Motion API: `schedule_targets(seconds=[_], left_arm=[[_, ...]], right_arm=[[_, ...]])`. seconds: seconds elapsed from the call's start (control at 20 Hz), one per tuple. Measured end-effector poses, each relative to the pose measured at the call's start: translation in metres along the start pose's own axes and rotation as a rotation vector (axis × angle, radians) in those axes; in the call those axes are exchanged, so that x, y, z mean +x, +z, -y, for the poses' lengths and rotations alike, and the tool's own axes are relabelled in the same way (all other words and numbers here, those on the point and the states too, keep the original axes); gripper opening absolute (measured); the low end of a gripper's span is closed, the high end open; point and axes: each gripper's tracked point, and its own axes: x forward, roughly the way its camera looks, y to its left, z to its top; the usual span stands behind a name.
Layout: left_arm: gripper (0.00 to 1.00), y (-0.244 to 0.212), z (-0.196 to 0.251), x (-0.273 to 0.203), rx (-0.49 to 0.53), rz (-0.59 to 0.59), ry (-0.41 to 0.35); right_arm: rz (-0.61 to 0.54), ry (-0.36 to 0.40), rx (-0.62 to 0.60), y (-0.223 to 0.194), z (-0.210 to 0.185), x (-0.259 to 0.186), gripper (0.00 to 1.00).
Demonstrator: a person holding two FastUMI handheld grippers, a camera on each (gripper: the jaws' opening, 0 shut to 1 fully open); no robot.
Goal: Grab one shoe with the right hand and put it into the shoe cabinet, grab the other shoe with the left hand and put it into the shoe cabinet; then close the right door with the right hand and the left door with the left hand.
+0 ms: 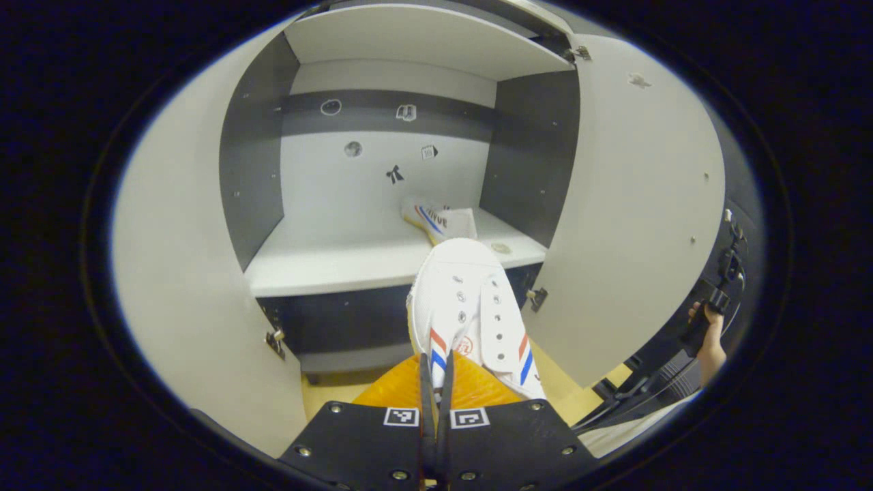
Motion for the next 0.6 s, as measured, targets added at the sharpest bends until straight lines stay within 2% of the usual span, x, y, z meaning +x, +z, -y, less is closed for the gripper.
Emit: schedule_targets(seconds=[0.05,0.1,0.2,0.25,0.3,0.35,0.45,0.5,0.55,0.6], left_arm=[[0.01,0.001,0.000,0.000,0.010,0.025,0.001],[0.02,0.001,-0.003,0.000,0.038,0.046,0.013],[0.02,0.006,-0.007,0.001,0.080,0.082,0.064],[0.02,0.007,-0.007,0.000,0.072,0.092,0.074],[0.01,0.009,-0.006,0.000,0.051,0.100,0.076],[0.00,0.012,-0.005,0.000,0.033,0.110,0.081],[0.01,0.014,-0.007,0.000,0.027,0.143,0.119],[0.02,0.015,-0.007,-0.003,0.033,0.161,0.143],[0.02,0.015,-0.004,-0.009,0.034,0.176,0.164],[0.03,0.013,-0.003,-0.009,0.027,0.189,0.179]], right_arm=[[0.002,-0.004,-0.001,0.001,0.001,0.000,0.93],[0.003,-0.011,-0.001,0.000,0.002,0.000,0.98],[0.004,-0.020,0.005,0.003,0.006,-0.001,0.98],[0.004,-0.025,0.009,0.004,0.009,-0.002,0.92],[0.003,-0.028,0.011,0.004,0.010,-0.003,0.92],[0.001,-0.031,0.011,0.003,0.012,-0.002,0.98],[-0.006,-0.035,0.010,-0.001,0.012,0.002,0.98],[-0.009,-0.035,0.011,-0.002,0.013,0.003,0.92],[-0.009,-0.040,0.012,-0.001,0.014,0.002,0.92],[-0.008,-0.043,0.014,-0.001,0.014,0.003,0.98]])
